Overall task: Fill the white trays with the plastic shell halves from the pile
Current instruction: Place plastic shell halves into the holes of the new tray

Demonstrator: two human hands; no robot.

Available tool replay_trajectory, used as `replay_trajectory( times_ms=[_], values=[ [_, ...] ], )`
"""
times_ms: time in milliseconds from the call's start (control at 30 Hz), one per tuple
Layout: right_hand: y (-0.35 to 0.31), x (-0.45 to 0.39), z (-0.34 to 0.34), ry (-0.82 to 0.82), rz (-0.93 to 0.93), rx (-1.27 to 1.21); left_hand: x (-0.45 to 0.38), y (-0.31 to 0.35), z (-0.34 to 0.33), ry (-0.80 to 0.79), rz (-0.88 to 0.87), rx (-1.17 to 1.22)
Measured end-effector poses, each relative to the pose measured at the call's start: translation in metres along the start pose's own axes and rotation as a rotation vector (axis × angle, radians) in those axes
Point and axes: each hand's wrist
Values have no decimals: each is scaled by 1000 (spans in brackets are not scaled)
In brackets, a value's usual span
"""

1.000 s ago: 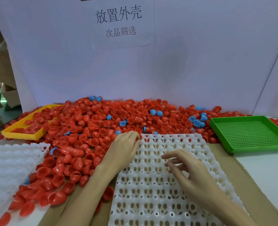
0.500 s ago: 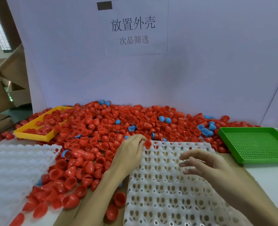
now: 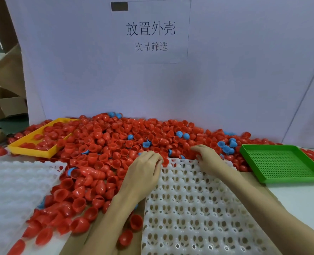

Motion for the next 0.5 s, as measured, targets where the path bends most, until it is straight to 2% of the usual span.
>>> replay_trajectory(
  times_ms=[233,367,500],
  values=[
    [1,-13,-6,165,-90,-29,-1,2,2,-20,-30,-44],
    [0,-7,0,340,-82,-148,0,0,3,-40,-16,-53],
    [-6,9,10,355,-66,-289,-1,2,3,-47,-4,-33]
  ],
)
Point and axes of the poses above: each hand's wrist, its own x-axis away from the middle knuckle, its own z-axis out of the back of the hand, y = z × x, and after that the axes turned 3 degrees about y, right-handed
